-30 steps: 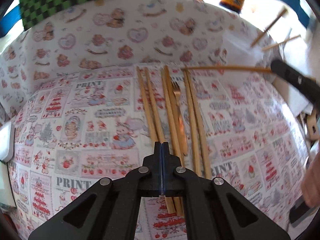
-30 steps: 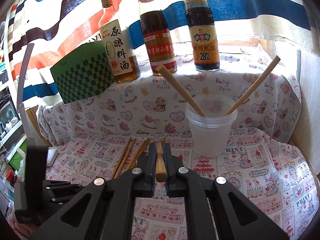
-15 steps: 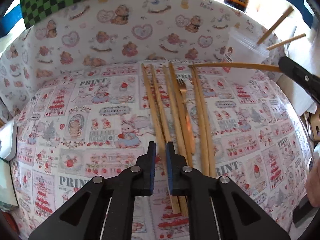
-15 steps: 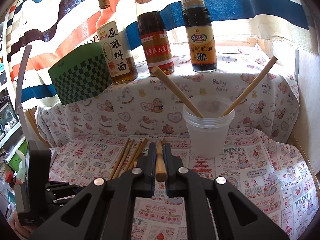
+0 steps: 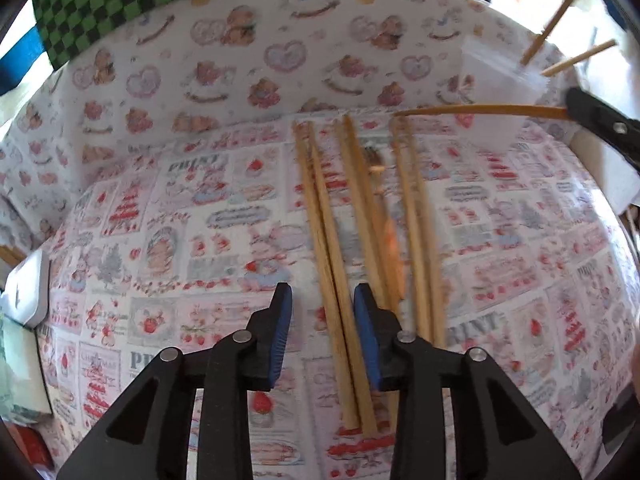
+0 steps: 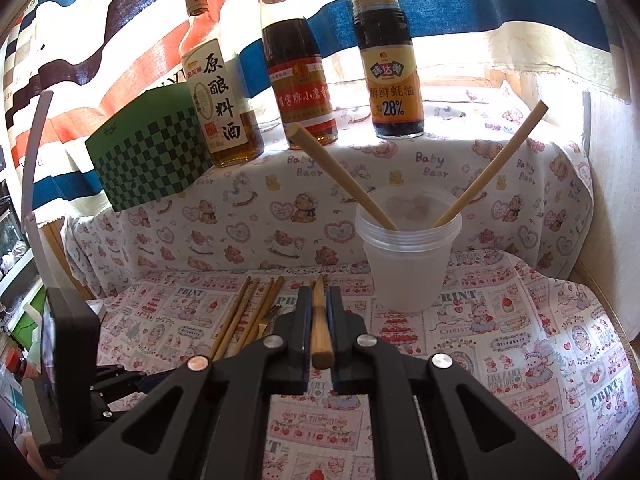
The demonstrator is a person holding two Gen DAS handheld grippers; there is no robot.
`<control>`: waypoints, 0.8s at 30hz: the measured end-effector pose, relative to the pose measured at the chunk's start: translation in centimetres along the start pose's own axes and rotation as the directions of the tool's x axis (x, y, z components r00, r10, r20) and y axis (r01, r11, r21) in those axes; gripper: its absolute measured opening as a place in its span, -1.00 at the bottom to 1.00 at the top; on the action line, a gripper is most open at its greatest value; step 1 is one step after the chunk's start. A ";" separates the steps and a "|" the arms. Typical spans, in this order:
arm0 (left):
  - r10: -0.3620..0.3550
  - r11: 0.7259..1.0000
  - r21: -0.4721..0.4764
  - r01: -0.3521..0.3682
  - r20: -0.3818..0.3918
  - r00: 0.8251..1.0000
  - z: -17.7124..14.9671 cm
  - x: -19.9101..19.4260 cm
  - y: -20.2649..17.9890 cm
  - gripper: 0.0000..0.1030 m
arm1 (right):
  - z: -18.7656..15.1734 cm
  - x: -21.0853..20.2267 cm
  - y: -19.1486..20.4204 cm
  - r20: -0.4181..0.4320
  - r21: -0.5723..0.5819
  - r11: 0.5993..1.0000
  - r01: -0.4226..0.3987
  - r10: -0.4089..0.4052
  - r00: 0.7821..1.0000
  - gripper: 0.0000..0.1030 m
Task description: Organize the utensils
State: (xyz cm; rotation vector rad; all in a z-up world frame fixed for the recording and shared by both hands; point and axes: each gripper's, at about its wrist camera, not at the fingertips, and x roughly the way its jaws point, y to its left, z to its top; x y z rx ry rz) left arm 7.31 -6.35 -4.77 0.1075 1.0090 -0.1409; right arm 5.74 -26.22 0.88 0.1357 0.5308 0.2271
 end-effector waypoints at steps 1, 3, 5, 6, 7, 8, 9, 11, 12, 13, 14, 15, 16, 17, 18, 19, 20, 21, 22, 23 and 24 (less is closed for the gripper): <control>0.024 1.000 -0.014 -0.024 -0.001 1.000 0.1 0.0 0.3 -0.42 | 0.0 0.0 -0.1 -0.001 0.002 1.000 0.003 -0.003 1.000 -0.88; 0.035 0.999 -0.039 -0.035 -0.004 0.999 0.3 -0.1 1.1 -0.44 | 0.1 0.0 -0.3 -0.002 0.015 1.000 0.003 -0.003 1.000 -0.88; 0.027 0.998 -0.064 -0.027 -0.010 1.000 0.5 0.1 1.4 -0.45 | 0.2 0.0 -0.4 -0.004 0.022 1.000 0.001 0.000 1.000 -0.88; 0.013 0.997 -0.078 -0.014 -0.011 1.000 0.6 0.1 1.7 -0.45 | 0.2 0.0 -0.4 -0.004 0.023 1.000 0.000 0.000 1.000 -0.88; -0.006 0.996 -0.094 0.005 -0.011 1.000 0.7 0.1 2.0 -0.46 | 0.2 0.0 -0.4 -0.004 0.022 1.000 0.001 -0.001 1.000 -0.88; -0.029 0.994 -0.108 0.028 -0.012 1.000 0.8 0.1 2.3 -0.50 | 0.2 0.0 -0.4 -0.004 0.022 1.000 0.001 -0.001 1.000 -0.88; -0.060 0.990 -0.126 0.058 -0.012 0.998 0.9 -0.1 2.5 -0.54 | 0.2 0.0 -0.4 -0.004 0.022 1.000 0.001 -0.001 1.000 -0.88; -0.099 0.984 -0.151 0.097 -0.002 0.995 0.9 -0.3 3.2 -0.74 | 0.2 -0.1 -0.5 -0.003 0.022 1.000 0.000 0.000 1.000 -0.87; -0.104 0.983 -0.149 0.104 0.005 0.995 1.0 -0.6 3.3 -0.75 | 0.3 -0.1 -0.5 -0.002 0.022 1.000 0.000 0.000 1.000 -0.87; -0.105 0.984 -0.145 0.105 0.010 0.994 1.1 -0.7 3.5 -0.75 | 0.3 -0.1 -0.5 -0.001 0.022 1.000 0.000 0.000 1.000 -0.88; -0.102 0.984 -0.147 0.103 0.012 0.995 1.2 -0.9 3.7 -0.75 | 0.3 -0.1 -0.6 -0.001 0.024 1.000 0.001 -0.001 1.000 -0.88; -0.098 0.984 -0.150 0.098 0.010 0.995 1.1 -1.0 3.8 -0.75 | 0.3 -0.1 -0.5 -0.002 0.024 1.000 0.000 0.000 1.000 -0.88; -0.091 0.984 -0.150 0.091 0.006 0.996 1.1 -1.0 3.8 -0.75 | 0.3 -0.1 -0.5 -0.002 0.023 1.000 0.001 -0.001 1.000 -0.87; -0.084 0.986 -0.146 0.083 -0.001 0.996 1.1 -0.9 3.8 -0.75 | 0.3 -0.1 -0.5 -0.002 0.022 1.000 0.001 -0.001 1.000 -0.88; -0.077 0.987 -0.141 0.075 -0.010 0.997 1.0 -0.8 3.7 -0.75 | 0.3 -0.1 -0.5 -0.001 0.021 1.000 0.001 -0.001 1.000 -0.87; -0.073 0.988 -0.140 0.071 -0.015 0.997 0.9 -0.8 3.7 -0.75 | 0.2 -0.1 -0.5 -0.001 0.021 1.000 0.002 -0.002 1.000 -0.88; -0.058 0.989 -0.136 0.057 -0.008 0.998 0.9 -0.8 3.3 -0.75 | 0.3 -0.1 -0.5 -0.001 0.022 1.000 0.001 -0.001 1.000 -0.87; -0.036 0.991 -0.126 0.035 -0.009 0.999 1.0 -0.6 2.9 -0.75 | 0.3 -0.1 -0.6 -0.002 0.022 1.000 0.001 -0.001 1.000 -0.87; -0.026 0.993 -0.119 0.025 -0.009 1.000 0.9 -0.6 2.7 -0.76 | 0.3 -0.1 -0.6 -0.001 0.022 1.000 0.002 -0.002 1.000 -0.88; -0.023 0.993 -0.114 0.022 -0.008 1.000 0.8 -0.5 2.6 -0.76 | 0.3 -0.1 -0.5 0.000 0.022 1.000 0.002 -0.002 1.000 -0.87; -0.027 0.994 -0.107 0.026 -0.014 1.000 0.8 -0.5 2.5 -0.75 | 0.3 -0.1 -0.6 -0.001 0.021 1.000 0.002 -0.002 1.000 -0.87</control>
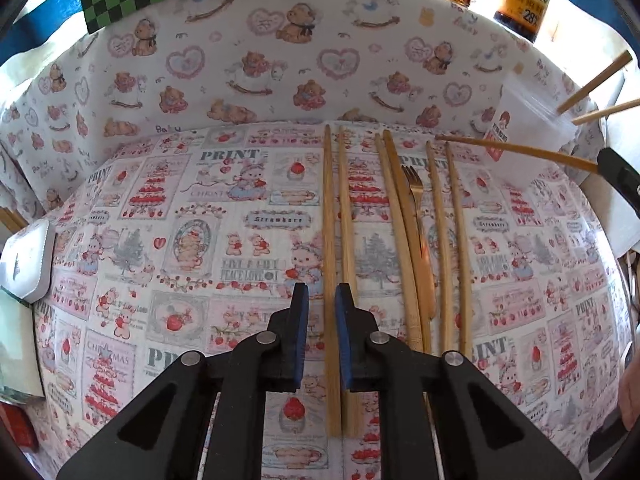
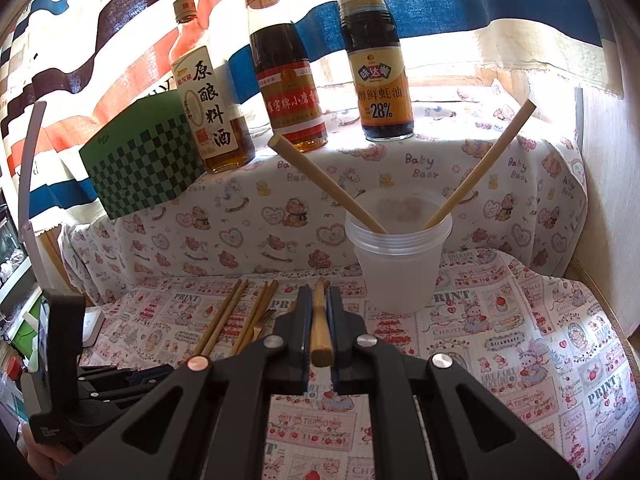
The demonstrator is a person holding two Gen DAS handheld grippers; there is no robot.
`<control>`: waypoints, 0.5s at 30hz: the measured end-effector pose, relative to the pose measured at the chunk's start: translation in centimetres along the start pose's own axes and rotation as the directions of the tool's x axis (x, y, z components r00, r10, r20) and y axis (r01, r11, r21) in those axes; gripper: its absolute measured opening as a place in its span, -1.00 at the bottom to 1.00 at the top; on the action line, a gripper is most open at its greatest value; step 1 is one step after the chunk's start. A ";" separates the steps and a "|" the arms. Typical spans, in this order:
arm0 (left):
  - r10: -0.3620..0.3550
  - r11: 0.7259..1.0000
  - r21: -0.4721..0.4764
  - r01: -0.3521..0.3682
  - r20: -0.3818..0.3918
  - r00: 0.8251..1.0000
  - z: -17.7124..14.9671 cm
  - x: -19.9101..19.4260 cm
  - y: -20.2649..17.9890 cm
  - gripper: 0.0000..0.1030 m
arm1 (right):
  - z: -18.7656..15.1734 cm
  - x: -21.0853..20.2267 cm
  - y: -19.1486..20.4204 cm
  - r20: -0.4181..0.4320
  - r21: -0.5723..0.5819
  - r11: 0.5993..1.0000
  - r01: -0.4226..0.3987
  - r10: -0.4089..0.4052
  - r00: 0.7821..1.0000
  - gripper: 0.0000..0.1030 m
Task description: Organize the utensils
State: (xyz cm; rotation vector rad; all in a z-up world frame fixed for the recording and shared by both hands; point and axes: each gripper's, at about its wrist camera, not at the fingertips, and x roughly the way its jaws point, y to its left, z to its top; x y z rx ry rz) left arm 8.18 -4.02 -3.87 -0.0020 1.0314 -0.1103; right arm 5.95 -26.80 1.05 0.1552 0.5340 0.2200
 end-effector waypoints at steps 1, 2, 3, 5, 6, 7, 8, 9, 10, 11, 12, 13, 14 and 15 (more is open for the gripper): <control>-0.006 1.000 0.001 0.006 -0.008 1.000 0.0 0.1 0.0 -0.71 | 0.0 0.0 0.1 0.001 0.001 1.000 0.001 -0.001 1.000 -0.88; -0.005 1.000 -0.003 0.005 -0.016 1.000 0.0 0.2 0.0 -0.71 | 0.0 0.0 0.1 0.000 0.002 1.000 0.000 0.000 1.000 -0.88; -0.005 1.000 -0.009 0.005 -0.024 1.000 0.0 0.6 0.0 -0.73 | 0.0 0.0 0.0 0.000 0.001 1.000 -0.001 0.001 1.000 -0.88; 0.014 1.000 0.014 -0.014 -0.011 1.000 -0.1 0.7 -0.4 -0.74 | -0.1 -0.1 0.1 0.001 0.001 1.000 0.000 0.000 1.000 -0.88; 0.028 0.999 0.037 -0.028 -0.007 1.000 -0.2 0.8 -0.8 -0.74 | 0.0 -0.1 0.1 0.002 0.000 1.000 0.000 0.000 1.000 -0.88; 0.032 0.998 0.049 -0.032 -0.003 0.999 -0.3 0.9 -1.1 -0.74 | 0.0 -0.1 0.1 0.001 0.000 1.000 -0.001 0.001 1.000 -0.87; 0.024 0.999 0.048 -0.024 0.000 1.000 -0.3 1.0 -1.4 -0.74 | -0.1 -0.1 0.1 0.001 -0.001 1.000 0.000 0.000 1.000 -0.88; 0.011 0.999 0.039 -0.011 0.004 1.000 -0.3 1.1 -1.5 -0.74 | -0.1 -0.1 0.0 0.002 0.000 1.000 0.002 -0.002 1.000 -0.88; -0.011 1.000 0.019 0.010 0.013 1.000 -0.3 1.2 -1.4 -0.68 | -0.1 -0.1 0.1 0.005 0.003 1.000 0.003 -0.003 1.000 -0.88; -0.025 1.000 0.000 0.025 0.023 0.999 -0.3 1.2 -1.3 -0.65 | -0.1 -0.2 0.0 0.013 0.009 1.000 0.008 -0.009 1.000 -0.88; -0.019 1.000 -0.002 0.019 0.027 0.999 -0.3 1.2 -1.4 -0.67 | -0.1 -0.5 -0.1 0.029 0.023 0.999 0.025 -0.026 0.999 -0.88; -0.004 1.000 0.004 0.004 0.031 1.000 -0.4 1.2 -1.4 -0.86 | -0.1 -0.7 -0.3 0.047 0.033 0.998 0.047 -0.048 0.998 -0.88; -0.004 1.000 0.009 0.004 0.039 0.999 -0.5 1.0 -1.5 -0.87 | -0.1 -1.1 -0.4 0.065 0.038 0.998 0.055 -0.057 0.996 -0.88; -0.004 1.000 0.011 0.003 0.068 0.998 -0.4 0.5 -1.6 -0.87 | 0.1 -1.5 -0.6 0.083 0.047 0.998 0.044 -0.048 0.995 -0.88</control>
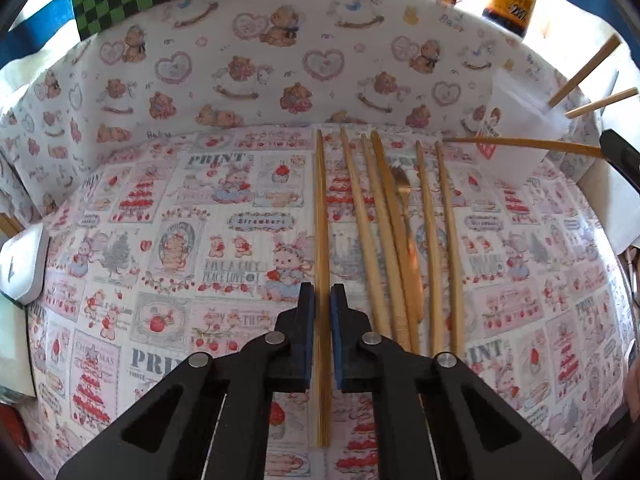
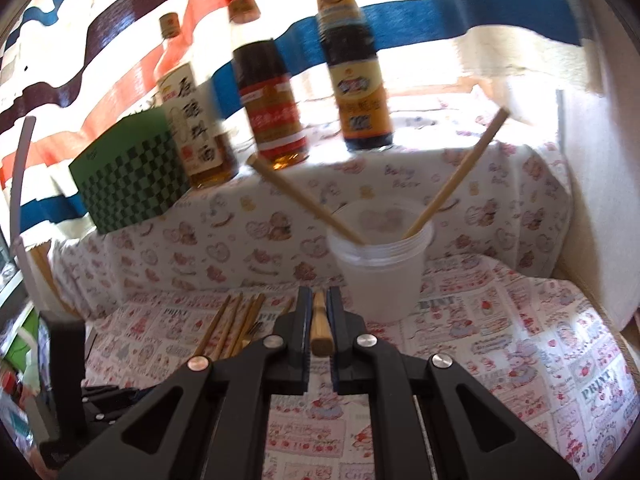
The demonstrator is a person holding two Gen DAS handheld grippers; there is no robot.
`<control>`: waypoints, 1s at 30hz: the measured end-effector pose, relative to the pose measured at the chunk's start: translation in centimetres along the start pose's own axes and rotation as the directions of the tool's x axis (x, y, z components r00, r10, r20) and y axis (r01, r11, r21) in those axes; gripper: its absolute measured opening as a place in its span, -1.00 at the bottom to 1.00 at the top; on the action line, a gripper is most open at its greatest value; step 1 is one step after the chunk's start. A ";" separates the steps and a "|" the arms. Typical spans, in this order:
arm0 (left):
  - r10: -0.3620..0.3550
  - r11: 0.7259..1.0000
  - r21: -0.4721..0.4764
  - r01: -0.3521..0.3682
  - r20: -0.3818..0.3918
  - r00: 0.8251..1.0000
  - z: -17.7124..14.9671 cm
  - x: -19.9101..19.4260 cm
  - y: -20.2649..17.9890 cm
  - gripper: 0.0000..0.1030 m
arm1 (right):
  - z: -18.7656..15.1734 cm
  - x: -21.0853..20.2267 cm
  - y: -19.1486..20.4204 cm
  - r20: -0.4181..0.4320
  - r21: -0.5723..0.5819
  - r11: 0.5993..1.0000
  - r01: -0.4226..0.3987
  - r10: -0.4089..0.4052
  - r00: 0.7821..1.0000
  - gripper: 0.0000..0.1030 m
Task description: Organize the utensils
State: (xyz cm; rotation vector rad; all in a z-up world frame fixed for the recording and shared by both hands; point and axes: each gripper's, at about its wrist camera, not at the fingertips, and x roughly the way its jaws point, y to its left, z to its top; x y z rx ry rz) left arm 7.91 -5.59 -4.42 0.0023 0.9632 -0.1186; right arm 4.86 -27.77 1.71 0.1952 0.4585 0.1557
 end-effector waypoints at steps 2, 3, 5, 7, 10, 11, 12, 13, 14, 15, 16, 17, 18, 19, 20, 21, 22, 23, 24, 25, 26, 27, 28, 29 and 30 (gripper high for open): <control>0.029 0.999 0.042 -0.034 0.118 0.993 0.1 -2.5 -0.6 -0.87 | 0.4 -0.6 -0.7 0.024 0.034 0.999 -0.040 0.039 0.999 -0.88; 0.028 0.997 0.067 -0.041 0.183 0.983 0.1 -3.9 -1.0 -0.87 | 0.6 -1.0 -1.0 0.040 0.054 0.996 -0.065 0.063 0.997 -0.88; -0.004 0.997 0.078 -0.022 0.316 0.949 -0.1 -7.1 -1.2 -0.87 | 1.1 -2.1 -1.5 0.084 0.073 0.991 -0.111 0.104 0.991 -0.88; -0.038 0.996 0.085 0.002 0.422 0.906 -0.4 -9.8 -1.0 -0.87 | 1.6 -3.6 -1.7 0.152 0.068 0.988 -0.141 0.129 0.980 -0.88; -0.066 0.996 0.080 0.031 0.485 0.872 -0.4 -11.7 -0.2 -0.87 | 2.1 -5.9 -1.6 0.261 0.041 0.989 -0.145 0.130 0.957 -0.88; -0.070 0.996 0.078 0.037 0.486 0.871 -0.3 -12.0 0.1 -0.87 | 2.2 -6.4 -1.5 0.284 0.030 0.991 -0.129 0.116 0.952 -0.88; -0.070 0.997 0.068 0.042 0.492 0.868 -0.2 -12.3 0.5 -0.89 | 2.3 -6.7 -1.6 0.299 0.025 0.992 -0.120 0.107 0.948 -0.88; -0.071 0.997 0.052 0.052 0.501 0.863 -0.2 -12.5 1.0 -0.97 | 2.4 -6.8 -1.8 0.309 0.034 0.992 -0.120 0.104 0.946 -0.88; -0.077 0.997 0.046 0.062 0.502 0.861 -0.2 -12.4 1.3 -1.00 | 2.6 -6.6 -2.2 0.309 0.052 0.991 -0.123 0.101 0.946 -0.88; -0.084 0.996 0.045 0.071 0.503 0.860 -0.2 -12.4 1.5 -1.00 | 2.8 -6.3 -2.7 0.304 0.073 0.990 -0.123 0.095 0.948 -0.88; -0.090 0.996 0.042 0.079 0.508 0.857 -0.1 -12.5 1.7 -1.00 | 3.0 -6.2 -3.3 0.302 0.092 0.989 -0.118 0.085 0.949 -0.88; -0.093 0.996 0.041 0.083 0.511 0.855 0.0 -12.7 1.9 -1.00 | 3.1 -5.9 -3.7 0.304 0.111 0.988 -0.106 0.068 0.950 -0.88; -0.088 0.996 0.043 0.077 0.506 0.858 0.1 -12.7 1.9 -1.00 | 3.3 -5.8 -4.1 0.313 0.122 0.988 -0.099 0.056 0.948 -0.88; -0.075 0.997 0.047 0.060 0.496 0.865 0.3 -12.5 1.8 -1.00 | 3.6 -6.0 -4.5 0.333 0.131 0.986 -0.102 0.053 0.941 -0.88; -0.070 0.997 0.056 0.049 0.486 0.871 0.3 -12.2 1.7 -1.00 | 3.8 -6.5 -4.9 0.360 0.142 0.984 -0.104 0.047 0.932 -0.88; -0.066 0.997 0.068 0.039 0.470 0.880 0.4 -11.7 1.5 -1.00 | 4.2 -7.0 -5.2 0.382 0.150 0.984 -0.100 0.035 0.923 -0.88; -0.044 0.997 0.079 0.010 0.443 0.895 0.5 -11.2 1.3 -1.00 | 4.7 -7.6 -5.5 0.407 0.158 0.983 -0.097 0.025 0.913 -0.88; -0.012 0.996 0.082 -0.024 0.412 0.911 0.7 -10.4 1.1 -1.00 | 5.3 -8.2 -5.6 0.435 0.165 0.981 -0.097 0.016 0.900 -0.88; 0.002 0.996 0.079 -0.035 0.384 0.923 0.8 -9.7 1.1 -1.00 | 5.7 -8.8 -5.6 0.460 0.168 0.981 -0.096 0.009 0.888 -0.88; 0.009 0.997 0.073 -0.036 0.343 0.939 1.0 -8.7 1.3 -0.98 | 6.1 -9.3 -5.6 0.488 0.164 0.982 -0.092 0.000 0.873 -0.88; 0.011 0.997 0.066 -0.032 0.301 0.954 1.2 -7.7 1.6 -0.92 | 6.4 -9.6 -5.4 0.517 0.152 0.986 -0.075 -0.014 0.856 -0.88; 0.008 0.998 0.060 -0.024 0.250 0.968 1.4 -6.5 1.9 -0.89 | 6.7 -9.8 -5.1 0.538 0.139 0.989 -0.046 -0.036 0.842 -0.88; 0.001 0.999 0.050 -0.011 0.204 0.979 1.6 -5.4 2.3 -0.87 | 6.9 -9.5 -4.7 0.543 0.128 0.992 -0.017 -0.055 0.838 -0.88; -0.006 0.999 0.038 0.000 0.169 0.986 1.7 -4.5 2.7 -0.87 | 7.1 -9.0 -4.5 0.535 0.116 0.993 0.000 -0.062 0.843 -0.88; -0.021 0.999 0.030 0.017 0.135 0.991 1.9 -3.6 3.1 -0.86 | 7.2 -8.2 -4.3 0.515 0.103 0.995 0.012 -0.063 0.855 -0.88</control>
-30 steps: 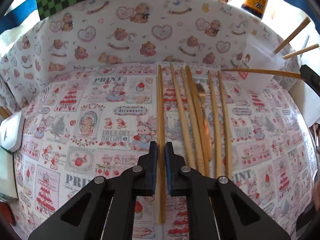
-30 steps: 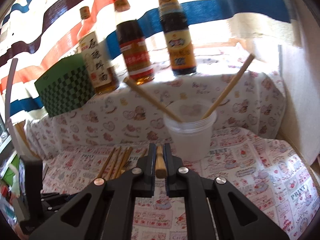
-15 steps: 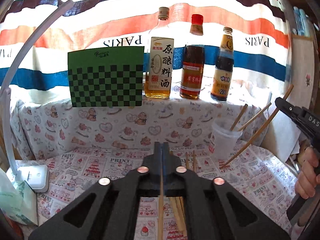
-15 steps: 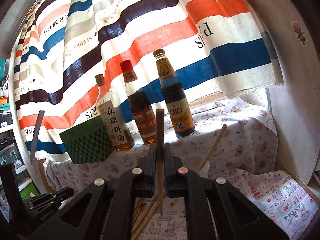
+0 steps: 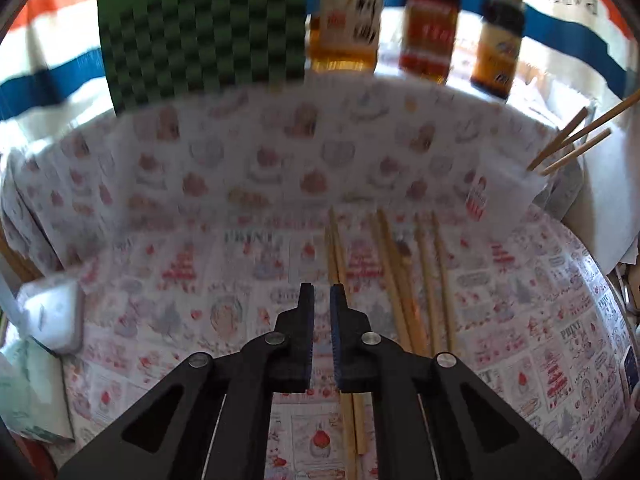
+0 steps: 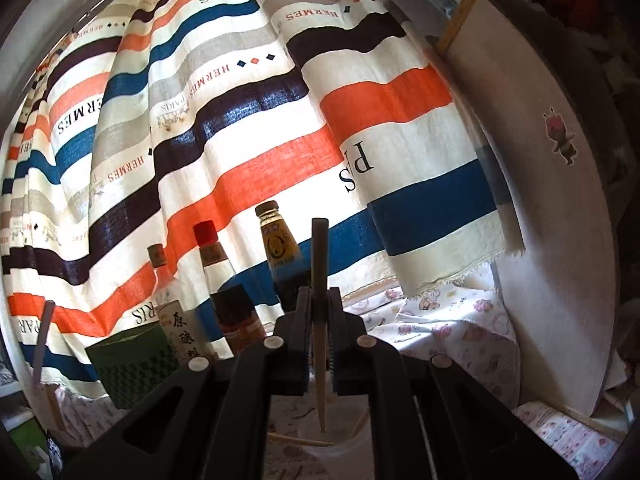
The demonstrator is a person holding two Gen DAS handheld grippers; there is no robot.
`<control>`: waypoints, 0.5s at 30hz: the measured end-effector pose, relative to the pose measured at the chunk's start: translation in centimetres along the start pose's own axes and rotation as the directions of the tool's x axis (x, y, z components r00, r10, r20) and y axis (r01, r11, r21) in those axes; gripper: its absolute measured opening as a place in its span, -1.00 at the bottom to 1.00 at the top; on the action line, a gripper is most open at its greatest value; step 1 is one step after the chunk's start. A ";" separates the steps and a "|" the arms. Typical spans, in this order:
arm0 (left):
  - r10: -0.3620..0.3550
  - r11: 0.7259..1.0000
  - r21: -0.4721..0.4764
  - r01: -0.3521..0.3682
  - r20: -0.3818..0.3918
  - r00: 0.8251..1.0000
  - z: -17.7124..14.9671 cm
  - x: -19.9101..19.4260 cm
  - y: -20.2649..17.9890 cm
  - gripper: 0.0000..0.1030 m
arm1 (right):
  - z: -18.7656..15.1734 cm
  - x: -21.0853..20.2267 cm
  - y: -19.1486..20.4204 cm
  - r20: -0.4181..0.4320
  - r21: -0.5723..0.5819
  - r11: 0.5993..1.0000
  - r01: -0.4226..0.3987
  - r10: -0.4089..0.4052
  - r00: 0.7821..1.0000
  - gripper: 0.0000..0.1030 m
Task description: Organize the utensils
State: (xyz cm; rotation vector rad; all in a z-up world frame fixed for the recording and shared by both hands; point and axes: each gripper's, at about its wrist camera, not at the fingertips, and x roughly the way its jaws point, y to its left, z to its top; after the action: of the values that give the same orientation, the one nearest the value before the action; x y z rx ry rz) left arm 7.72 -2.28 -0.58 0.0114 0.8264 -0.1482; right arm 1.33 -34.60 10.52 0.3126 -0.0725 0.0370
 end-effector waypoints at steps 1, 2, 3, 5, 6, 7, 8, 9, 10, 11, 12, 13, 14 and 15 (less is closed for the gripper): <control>-0.022 1.000 -0.005 0.022 -0.032 0.999 -0.1 0.8 0.3 -0.80 | -0.6 0.9 0.2 -0.033 -0.021 1.000 0.008 -0.009 0.999 -0.88; -0.041 0.999 -0.009 0.041 -0.062 0.997 -0.2 1.5 0.4 -0.74 | -1.5 1.8 0.5 -0.073 -0.045 0.999 0.013 -0.016 0.997 -0.88; -0.053 0.999 -0.012 0.052 -0.084 0.995 -0.3 2.0 0.5 -0.74 | -2.3 2.5 0.6 -0.104 -0.061 0.998 0.018 -0.024 0.994 -0.88; -0.065 0.998 -0.005 0.065 -0.114 0.991 -0.5 2.7 0.4 -0.74 | -3.8 3.2 0.4 -0.145 -0.065 0.998 0.023 -0.032 0.989 -0.88; -0.077 0.997 0.002 0.078 -0.125 0.989 -0.6 3.0 0.2 -0.73 | -4.2 3.4 0.3 -0.165 -0.061 0.998 0.025 -0.034 0.986 -0.88; -0.088 0.996 0.007 0.090 -0.139 0.986 -0.7 3.2 0.0 -0.71 | -4.5 3.6 0.2 -0.187 -0.060 0.998 0.016 -0.027 0.982 -0.88; -0.092 0.995 0.010 0.094 -0.151 0.984 -0.8 3.5 -0.1 -0.71 | -4.7 3.9 0.3 -0.212 -0.064 0.998 0.004 -0.017 0.977 -0.88; -0.083 0.996 0.013 0.086 -0.164 0.983 -1.0 3.8 -0.3 -0.71 | -4.9 4.2 0.3 -0.240 -0.071 0.997 -0.003 -0.014 0.971 -0.88; -0.060 0.998 0.020 0.065 -0.181 0.982 -1.1 4.2 -0.5 -0.70 | -5.2 4.5 0.4 -0.264 -0.075 0.997 -0.005 -0.015 0.964 -0.88; -0.048 0.998 0.020 0.052 -0.167 0.985 -1.2 4.1 -0.5 -0.69 | -5.6 4.9 0.4 -0.291 -0.076 0.997 -0.003 -0.020 0.957 -0.88; -0.030 0.999 0.024 0.035 -0.171 0.985 -1.2 4.1 -0.5 -0.69 | -5.9 5.3 0.3 -0.314 -0.076 0.997 -0.002 -0.022 0.949 -0.88; -0.028 0.999 0.021 0.032 -0.168 0.985 -1.1 4.0 -0.5 -0.69 | -6.2 5.6 0.2 -0.340 -0.075 0.997 -0.005 -0.021 0.940 -0.87; -0.037 0.999 0.014 0.040 -0.172 0.984 -1.2 4.0 -0.4 -0.69 | -6.5 5.9 0.1 -0.365 -0.067 0.998 -0.010 -0.015 0.931 -0.87; -0.045 0.999 0.003 0.046 -0.174 0.984 -1.2 3.9 -0.2 -0.69 | -6.7 6.2 -0.1 -0.382 -0.053 0.999 -0.014 -0.007 0.924 -0.86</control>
State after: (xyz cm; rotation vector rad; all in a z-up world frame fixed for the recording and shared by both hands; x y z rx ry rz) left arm 9.47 -2.92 -4.26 0.0121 1.0012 -0.1955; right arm 7.91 -32.52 4.62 0.2460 0.3148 0.0990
